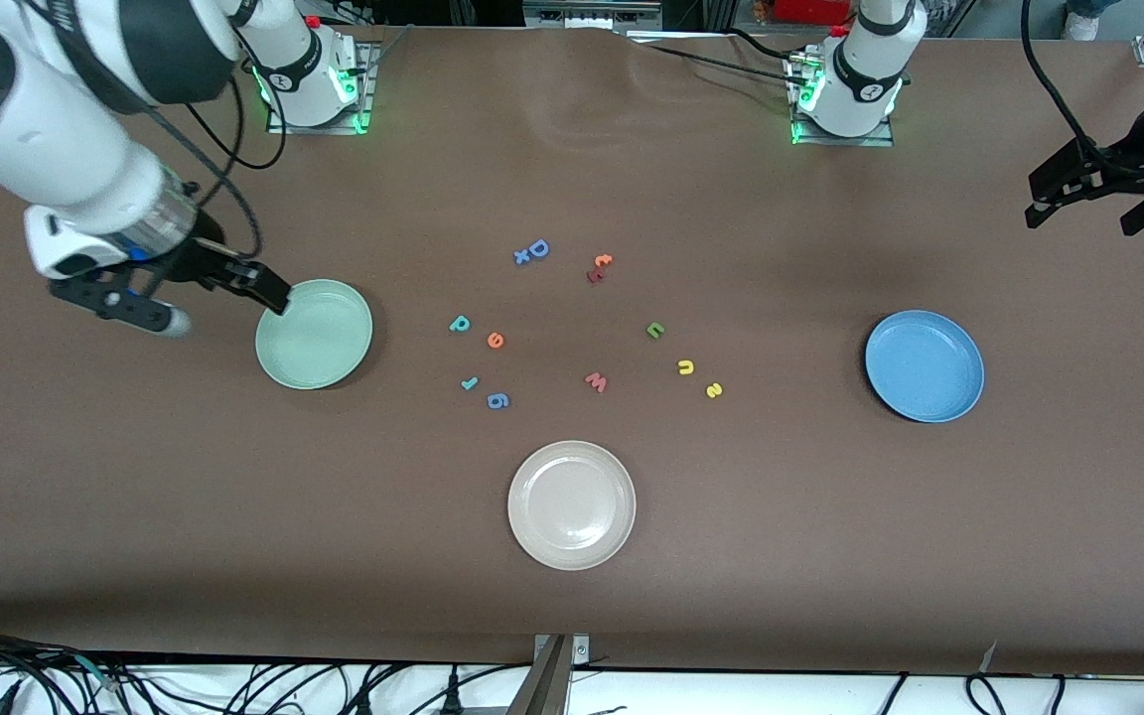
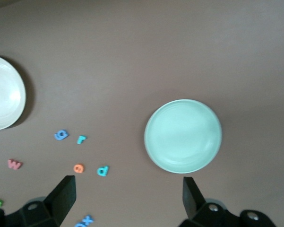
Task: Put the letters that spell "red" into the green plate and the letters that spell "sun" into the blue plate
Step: 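Reach the right gripper to the orange e while the left gripper reaches s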
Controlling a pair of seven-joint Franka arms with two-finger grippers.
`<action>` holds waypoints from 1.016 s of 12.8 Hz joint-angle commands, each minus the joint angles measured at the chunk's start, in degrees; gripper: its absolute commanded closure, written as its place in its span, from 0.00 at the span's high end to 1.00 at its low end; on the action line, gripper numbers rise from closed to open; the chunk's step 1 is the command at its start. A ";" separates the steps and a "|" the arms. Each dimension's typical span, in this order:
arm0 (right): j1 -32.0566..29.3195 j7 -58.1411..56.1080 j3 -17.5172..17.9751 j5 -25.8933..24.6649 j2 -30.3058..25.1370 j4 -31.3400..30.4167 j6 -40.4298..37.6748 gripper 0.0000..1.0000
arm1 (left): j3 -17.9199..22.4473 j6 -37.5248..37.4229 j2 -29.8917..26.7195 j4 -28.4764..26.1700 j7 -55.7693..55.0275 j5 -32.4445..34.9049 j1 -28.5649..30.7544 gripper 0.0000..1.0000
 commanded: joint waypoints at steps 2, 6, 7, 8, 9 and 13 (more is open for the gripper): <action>7.04 9.53 -0.56 -1.33 5.64 0.90 3.35 1.00 | -0.37 0.13 0.51 -3.88 0.16 -1.88 -0.02 1.00; 15.39 26.66 -0.56 -7.93 10.57 0.38 7.92 1.00 | -1.95 6.89 0.86 -11.36 -0.53 -2.15 -2.22 1.00; 17.41 31.84 -0.56 -8.02 11.54 -0.32 9.93 1.00 | -3.00 8.29 1.73 -12.24 0.24 -2.15 -2.22 1.00; 18.13 35.11 -0.56 -8.02 11.98 -1.46 11.78 1.00 | -3.62 9.18 2.96 -13.46 0.16 -2.23 -2.30 1.00; 18.92 35.40 -0.56 -8.37 12.07 -2.95 13.19 1.00 | -5.37 10.40 4.71 -13.56 0.08 -2.32 -2.39 0.99; 23.14 35.58 -0.56 -16.79 16.46 -4.20 14.86 1.00 | -5.91 20.66 12.01 -16.45 -0.80 -2.59 -6.33 0.99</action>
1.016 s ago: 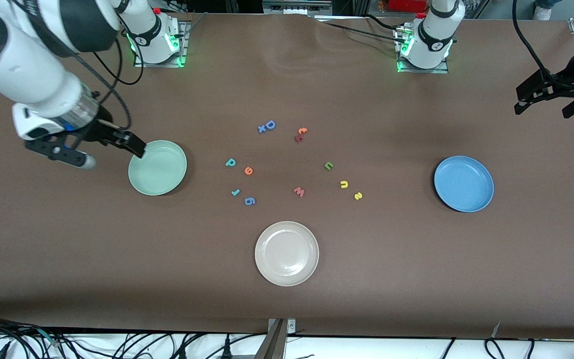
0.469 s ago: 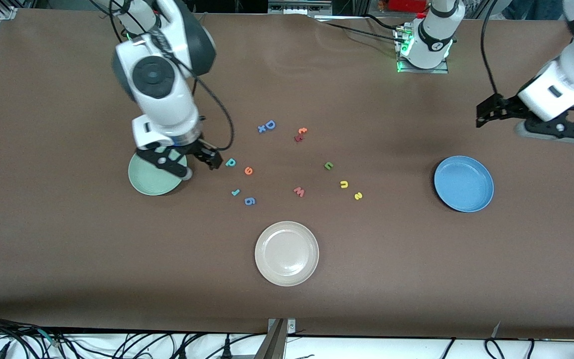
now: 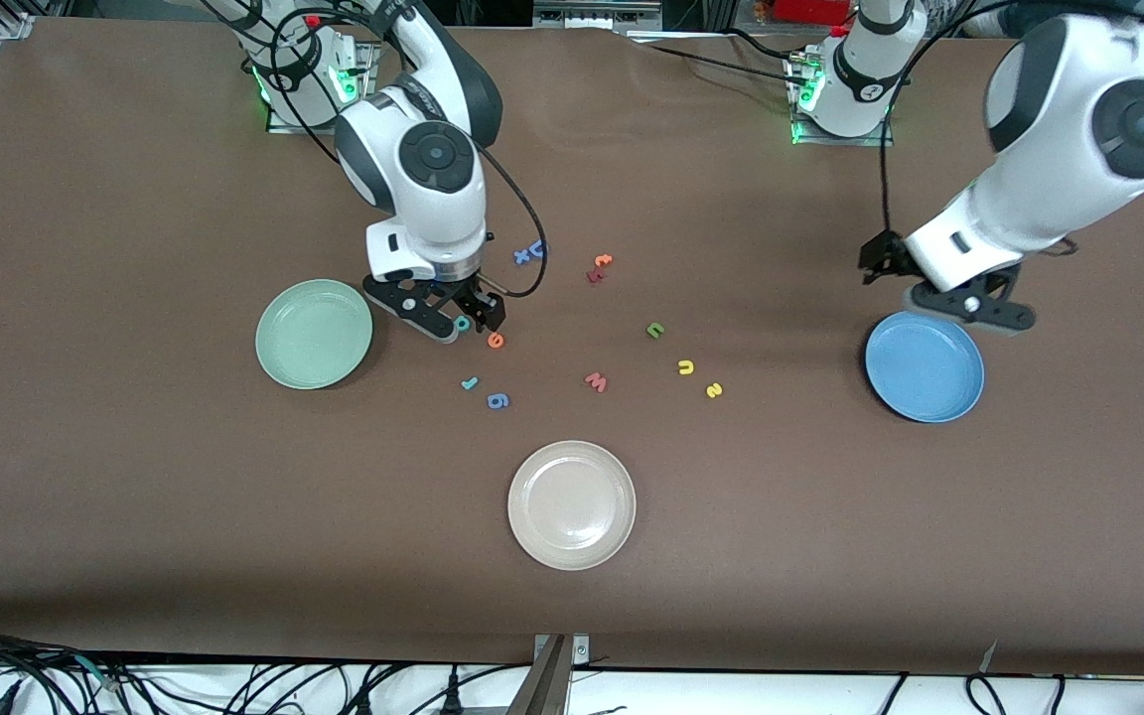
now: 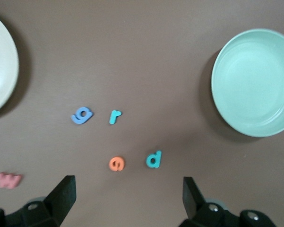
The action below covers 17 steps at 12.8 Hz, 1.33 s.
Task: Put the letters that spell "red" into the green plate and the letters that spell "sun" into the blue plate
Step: 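Reach the right gripper to the orange e while the left gripper reaches s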
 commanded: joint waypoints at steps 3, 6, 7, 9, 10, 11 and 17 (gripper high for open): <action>2.17 0.58 -0.50 -3.47 5.61 -0.29 5.18 1.00 | 0.23 9.91 6.47 -2.77 -6.07 -1.44 -5.66 1.00; 1.20 -0.12 -0.32 1.96 9.13 -0.20 8.96 0.99 | 0.23 13.52 9.64 -2.77 -18.53 -2.67 -8.21 1.00; 1.11 -0.12 -0.32 2.85 10.79 -0.29 11.24 0.98 | 0.23 15.18 10.86 -2.77 -22.23 -2.67 -9.26 1.00; 1.11 -0.30 -0.32 2.95 12.30 -0.20 13.19 0.76 | 0.23 18.70 13.32 -2.68 -27.60 -2.67 -10.84 1.00; 1.20 -0.30 -0.23 2.95 12.91 -0.20 13.72 0.68 | 0.23 20.46 14.73 -2.68 -28.85 -2.67 -11.89 1.00; 1.29 -0.30 -0.23 2.95 13.88 -0.20 14.77 0.60 | 0.23 22.30 16.05 -2.68 -29.29 -2.75 -12.60 1.00; 1.55 0.49 -0.15 3.13 17.04 -0.20 17.32 0.59 | 0.76 27.77 19.31 -2.77 -25.13 1.17 -13.22 1.00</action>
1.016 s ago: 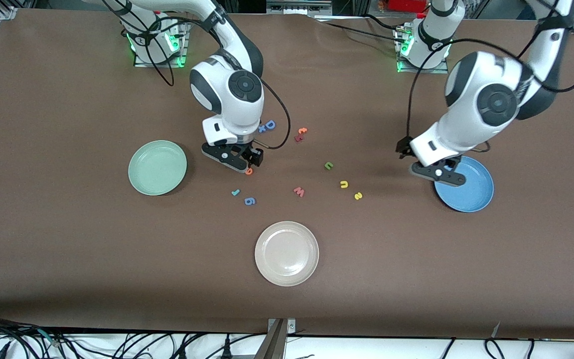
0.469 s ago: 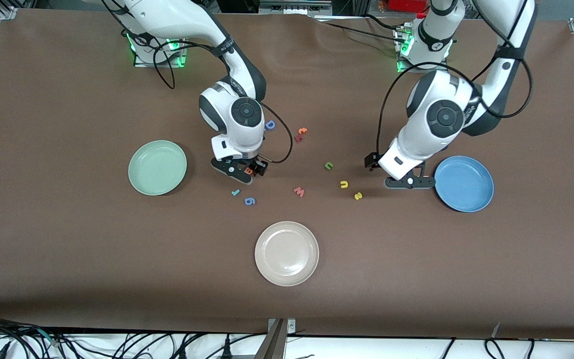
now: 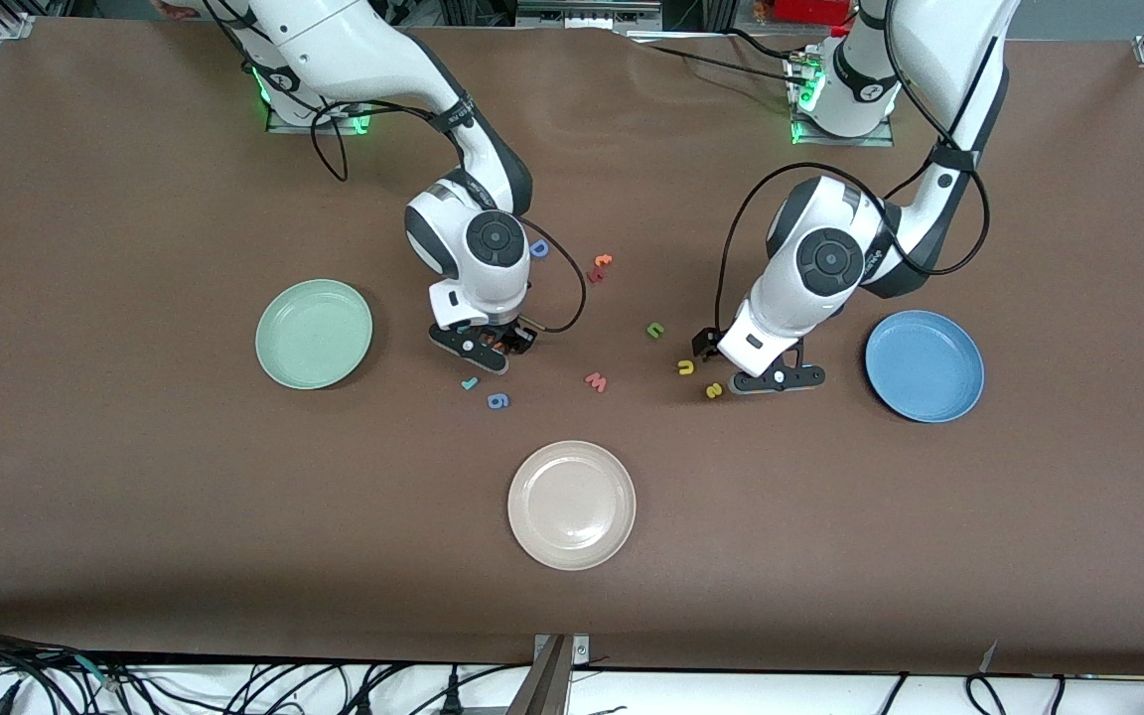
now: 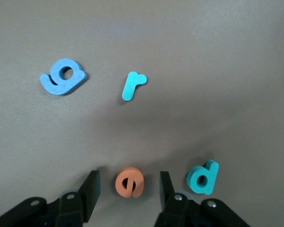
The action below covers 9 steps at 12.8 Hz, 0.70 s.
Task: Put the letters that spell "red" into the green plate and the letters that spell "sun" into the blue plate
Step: 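Reach the right gripper to the orange e while the left gripper reaches s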
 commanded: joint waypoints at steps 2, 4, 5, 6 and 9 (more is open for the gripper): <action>0.22 0.45 0.17 2.22 1.33 0.14 2.09 0.58 | 1.01 0.33 -0.15 0.33 17.33 7.00 -0.49 1.00; 0.30 0.10 0.08 2.31 1.33 0.06 2.09 0.48 | 1.10 1.72 -0.06 0.50 25.42 7.28 -0.57 1.00; 0.30 -0.16 0.16 2.32 1.24 0.05 2.00 0.40 | 1.19 3.39 0.29 0.42 31.47 7.19 -0.57 1.00; 0.30 -0.25 0.17 2.32 1.24 0.05 1.91 0.36 | 1.19 4.54 0.81 0.41 36.49 7.19 -0.57 1.00; 0.30 -0.43 0.08 2.32 1.07 -0.03 1.56 0.20 | 1.19 7.43 2.83 0.33 42.75 7.27 -1.80 1.00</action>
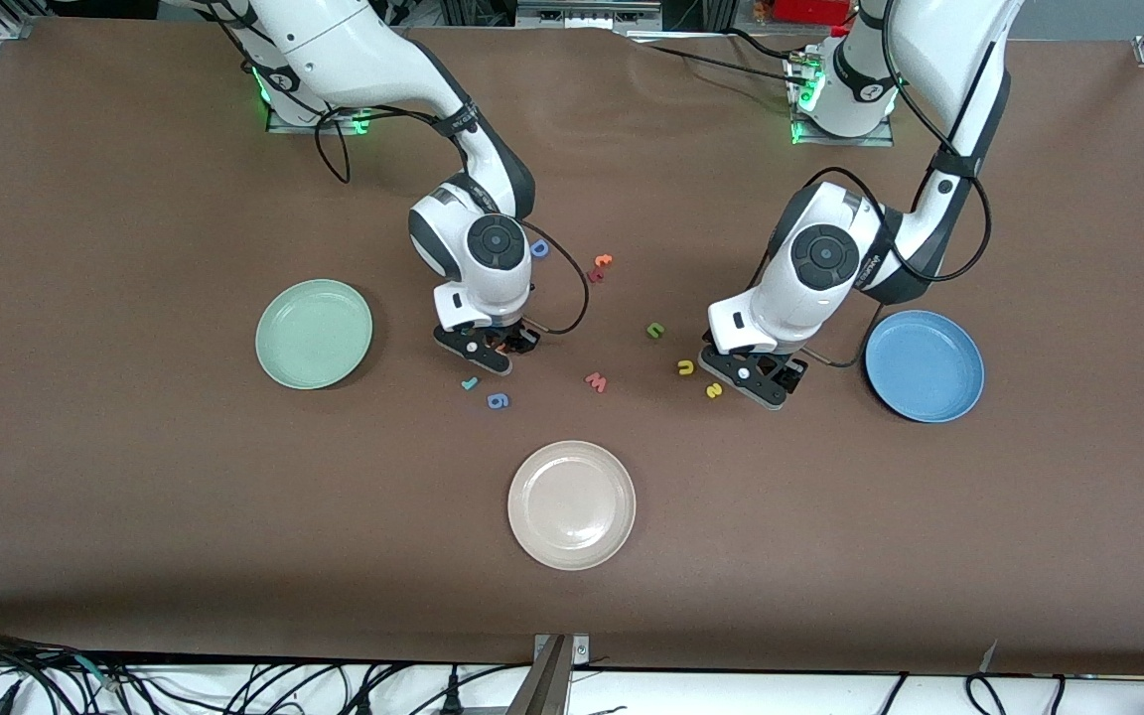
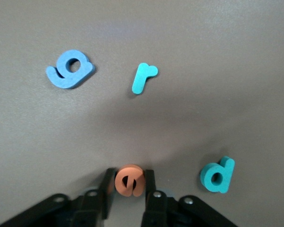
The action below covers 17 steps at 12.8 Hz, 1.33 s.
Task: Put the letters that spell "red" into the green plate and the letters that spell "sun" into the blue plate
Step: 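Place the orange e on the green plate while the left gripper lowers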
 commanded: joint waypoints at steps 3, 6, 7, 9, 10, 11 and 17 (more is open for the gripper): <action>-0.58 -3.92 -0.45 1.16 -3.97 0.25 -8.31 0.20 | 1.40 4.43 3.92 0.27 11.93 0.99 -2.28 1.00; -5.05 -16.39 -0.54 5.01 -10.12 0.26 -17.21 0.20 | 5.18 4.43 5.95 0.18 11.68 0.98 -5.35 0.99; -6.28 -19.48 -0.72 5.81 -11.53 0.17 -19.49 0.20 | 5.27 4.52 6.48 0.27 11.68 0.98 -5.36 0.98; -7.96 -25.19 -2.03 5.82 -13.73 -0.44 -24.24 0.20 | 5.27 4.69 7.36 0.36 11.68 0.90 -5.71 0.94; -8.05 -30.18 -4.39 5.82 -14.96 -1.32 -26.26 0.20 | 5.27 4.87 8.14 0.62 11.68 0.90 -6.23 0.92; -8.05 -34.15 -6.41 5.82 -16.02 -2.98 -26.63 0.20 | 5.27 6.35 8.50 0.62 11.68 0.90 -6.33 0.87; -8.14 -44.30 -14.08 6.17 -20.60 -27.66 -0.33 0.20 | 7.90 9.70 10.78 1.06 11.94 0.90 -8.52 0.82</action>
